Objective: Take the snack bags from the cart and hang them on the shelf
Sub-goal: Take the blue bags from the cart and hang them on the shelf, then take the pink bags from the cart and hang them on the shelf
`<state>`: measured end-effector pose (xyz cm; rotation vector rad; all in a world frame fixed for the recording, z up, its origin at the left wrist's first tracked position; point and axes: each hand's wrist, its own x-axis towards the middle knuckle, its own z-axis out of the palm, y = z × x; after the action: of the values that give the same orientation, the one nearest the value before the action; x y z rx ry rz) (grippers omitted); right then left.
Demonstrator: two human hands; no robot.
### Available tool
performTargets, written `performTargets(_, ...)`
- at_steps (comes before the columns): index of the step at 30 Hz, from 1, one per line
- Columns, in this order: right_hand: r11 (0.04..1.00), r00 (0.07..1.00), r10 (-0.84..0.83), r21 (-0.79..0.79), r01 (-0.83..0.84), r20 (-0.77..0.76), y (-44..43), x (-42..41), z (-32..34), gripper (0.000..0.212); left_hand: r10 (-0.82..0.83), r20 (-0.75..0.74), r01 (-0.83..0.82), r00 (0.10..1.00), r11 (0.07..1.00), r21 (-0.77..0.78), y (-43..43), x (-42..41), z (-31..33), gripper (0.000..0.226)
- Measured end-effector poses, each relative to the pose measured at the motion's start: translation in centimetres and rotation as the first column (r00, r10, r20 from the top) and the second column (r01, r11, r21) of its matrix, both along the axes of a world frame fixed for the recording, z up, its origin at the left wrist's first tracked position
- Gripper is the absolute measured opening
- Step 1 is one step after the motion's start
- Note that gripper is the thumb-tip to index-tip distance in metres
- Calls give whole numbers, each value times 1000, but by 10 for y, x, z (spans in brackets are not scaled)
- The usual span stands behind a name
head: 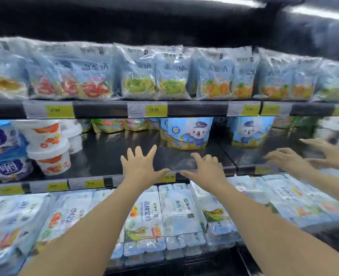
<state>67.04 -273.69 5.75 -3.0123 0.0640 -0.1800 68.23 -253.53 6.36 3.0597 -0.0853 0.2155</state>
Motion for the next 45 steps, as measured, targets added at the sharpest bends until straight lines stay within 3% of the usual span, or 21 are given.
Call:
performTargets(6, 992, 977, 67, -95, -88, -204, 26, -41, 54, 79, 28, -160, -35, 987, 999, -38, 25, -49, 47, 93)
performTargets(10, 981, 934, 150, -66, -180, -325, 58, -70, 92, 78, 76, -258, -95, 963, 993, -63, 42, -97, 85, 89)
performTargets(17, 908, 785, 354, -13, -418, -509, 137, -122, 118, 80, 319, -415, -361, 852, 932, -26, 104, -204, 108, 87)
performTargets(22, 746, 623, 569, 20, -665, -537, 220, -155, 121, 80, 574, -489, -666, 657, 746, -19, 174, -287, 104, 90)
performTargets(27, 455, 368, 775, 49, -889, -514, 331, -210, 121, 82, 756, -505, -891, 416, 450, -61, 241, -390, 89, 88)
performTargets(32, 181, 131, 863, 57, -982, -489, 435, -281, 107, 77, 847, -484, -968, 219, 250, -2, 294, -481, 68, 86)
performTargets(36, 118, 46, 828, 94, -989, -558, 501, -321, 78, 76, 834, -548, -993, 59, 104, 52, 333, -533, 38, 87)
performTargets(40, 63, 7, 762, 64, -996, -648, 551, -339, 40, 76, 810, -585, -995, -23, 39, 93, 368, -562, 5, 88)
performTargets(45, 90, 21, 654, 50, -995, -756, 601, -341, -17, 78, 777, -629, -999, -39, -15, 42, 401, -575, -42, 83)
